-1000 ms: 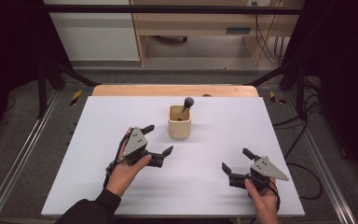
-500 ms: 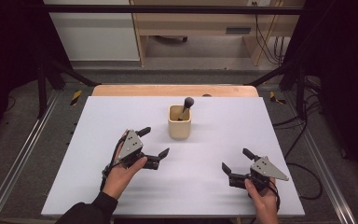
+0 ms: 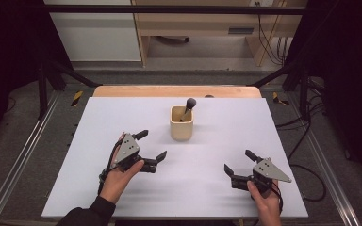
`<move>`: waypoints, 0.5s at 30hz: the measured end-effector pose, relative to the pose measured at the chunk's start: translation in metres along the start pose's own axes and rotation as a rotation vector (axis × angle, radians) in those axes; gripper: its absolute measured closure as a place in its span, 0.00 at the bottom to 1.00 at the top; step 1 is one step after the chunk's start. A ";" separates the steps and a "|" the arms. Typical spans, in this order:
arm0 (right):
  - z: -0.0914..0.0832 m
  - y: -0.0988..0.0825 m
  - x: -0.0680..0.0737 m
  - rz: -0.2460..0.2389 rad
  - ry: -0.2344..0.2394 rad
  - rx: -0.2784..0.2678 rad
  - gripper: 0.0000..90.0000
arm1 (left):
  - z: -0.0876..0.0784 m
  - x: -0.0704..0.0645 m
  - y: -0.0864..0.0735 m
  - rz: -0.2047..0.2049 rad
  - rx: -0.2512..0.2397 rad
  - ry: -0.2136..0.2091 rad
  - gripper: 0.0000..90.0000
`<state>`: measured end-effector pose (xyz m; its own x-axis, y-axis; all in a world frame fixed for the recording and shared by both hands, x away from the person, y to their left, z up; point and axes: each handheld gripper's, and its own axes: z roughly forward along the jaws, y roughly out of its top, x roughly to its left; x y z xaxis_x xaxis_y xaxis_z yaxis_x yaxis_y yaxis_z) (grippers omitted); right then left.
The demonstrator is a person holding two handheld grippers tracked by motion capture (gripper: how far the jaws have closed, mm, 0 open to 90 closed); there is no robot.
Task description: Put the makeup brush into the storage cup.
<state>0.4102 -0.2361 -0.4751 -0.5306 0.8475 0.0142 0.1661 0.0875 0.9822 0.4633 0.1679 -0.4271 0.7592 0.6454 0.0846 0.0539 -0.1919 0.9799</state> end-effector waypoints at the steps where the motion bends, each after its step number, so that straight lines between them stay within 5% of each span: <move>1: 0.000 0.000 0.000 0.000 0.000 0.000 0.04 | 0.000 0.000 0.000 -0.003 -0.003 0.000 0.02; 15: 0.000 0.000 0.000 -0.002 -0.002 0.000 0.04 | -0.009 0.004 -0.004 -0.009 -0.011 0.009 0.02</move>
<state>0.4104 -0.2358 -0.4754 -0.5291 0.8485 0.0122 0.1650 0.0888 0.9823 0.4605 0.1783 -0.4293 0.7531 0.6534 0.0771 0.0535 -0.1777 0.9826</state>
